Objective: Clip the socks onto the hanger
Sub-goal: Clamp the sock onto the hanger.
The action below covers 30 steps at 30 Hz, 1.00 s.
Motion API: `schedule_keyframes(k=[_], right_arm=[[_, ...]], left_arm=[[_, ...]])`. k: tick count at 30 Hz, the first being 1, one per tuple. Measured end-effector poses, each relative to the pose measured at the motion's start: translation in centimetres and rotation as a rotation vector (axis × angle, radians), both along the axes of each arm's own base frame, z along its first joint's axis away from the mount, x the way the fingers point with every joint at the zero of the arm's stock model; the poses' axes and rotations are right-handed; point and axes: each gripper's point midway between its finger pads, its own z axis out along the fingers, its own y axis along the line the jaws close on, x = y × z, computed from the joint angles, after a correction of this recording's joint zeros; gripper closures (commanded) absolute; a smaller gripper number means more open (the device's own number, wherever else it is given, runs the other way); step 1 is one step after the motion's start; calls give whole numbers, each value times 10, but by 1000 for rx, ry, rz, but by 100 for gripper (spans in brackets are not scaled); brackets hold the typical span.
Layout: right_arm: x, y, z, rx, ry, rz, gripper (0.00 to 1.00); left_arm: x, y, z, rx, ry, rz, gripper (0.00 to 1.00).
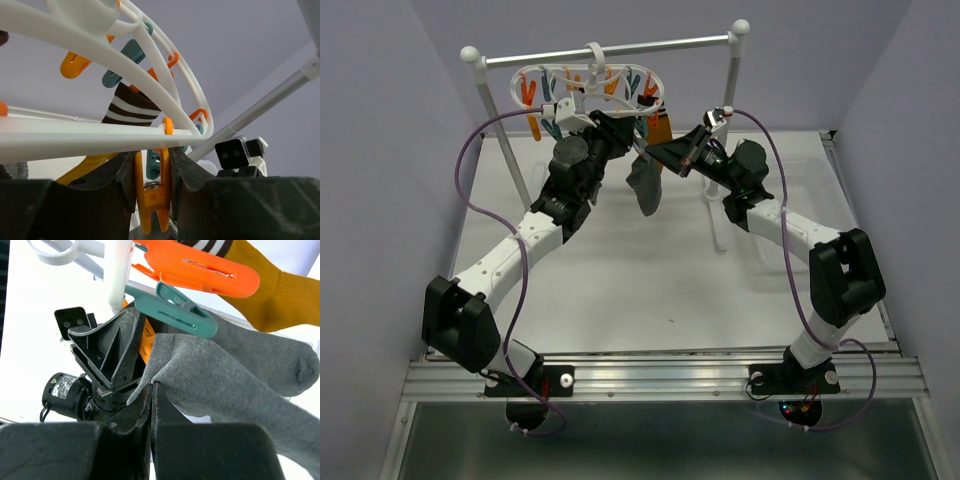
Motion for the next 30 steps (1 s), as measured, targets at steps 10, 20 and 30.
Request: schedule_keyframes(k=[10,20,30], right_arm=[[-1,5,-9,-6,28,-9,99],[-1,8,-12,2,40,-19,99],[-15,21,-3,40,46,17,99]], left_arm=[[0,1,-1,-23,-7,4,100],[-2,4,0,-43,-5,14,100],[-2,5,1,-64,-15,22,100]])
